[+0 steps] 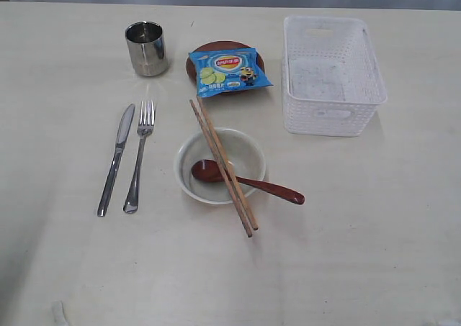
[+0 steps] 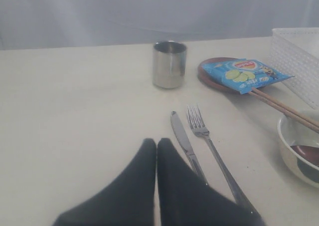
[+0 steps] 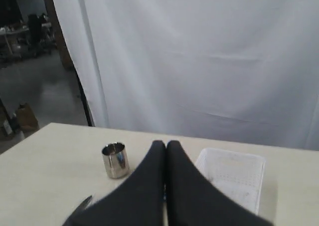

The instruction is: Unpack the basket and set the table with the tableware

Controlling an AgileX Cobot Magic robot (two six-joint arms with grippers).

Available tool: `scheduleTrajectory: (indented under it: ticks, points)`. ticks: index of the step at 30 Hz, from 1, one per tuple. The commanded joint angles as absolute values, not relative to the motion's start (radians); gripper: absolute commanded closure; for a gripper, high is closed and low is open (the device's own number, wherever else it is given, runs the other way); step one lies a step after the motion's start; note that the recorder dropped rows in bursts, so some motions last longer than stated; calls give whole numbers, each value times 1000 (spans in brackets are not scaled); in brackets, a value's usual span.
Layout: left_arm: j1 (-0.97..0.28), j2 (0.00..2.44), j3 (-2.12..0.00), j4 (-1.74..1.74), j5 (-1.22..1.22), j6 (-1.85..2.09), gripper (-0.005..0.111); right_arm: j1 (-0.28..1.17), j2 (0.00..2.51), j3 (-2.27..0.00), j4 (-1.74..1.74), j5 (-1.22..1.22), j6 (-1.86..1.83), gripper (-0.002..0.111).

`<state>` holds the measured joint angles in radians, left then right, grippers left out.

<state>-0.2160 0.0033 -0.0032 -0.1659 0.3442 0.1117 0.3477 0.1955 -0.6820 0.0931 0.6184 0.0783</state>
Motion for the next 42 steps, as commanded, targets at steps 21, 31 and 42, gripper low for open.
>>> scheduleTrajectory:
  ticks: [21, 31, 42]
  points:
    - [-222, 0, 0, -165, 342, 112, 107, 5, 0, -458, 120, 506, 90, 109]
    - [-222, 0, 0, -163, 342, 112, 107, 34, 0, -122, 151, 262, 62, 109]
    - [-222, 0, 0, -163, 342, 112, 107, 43, 0, 0, 75, 293, 0, 109]
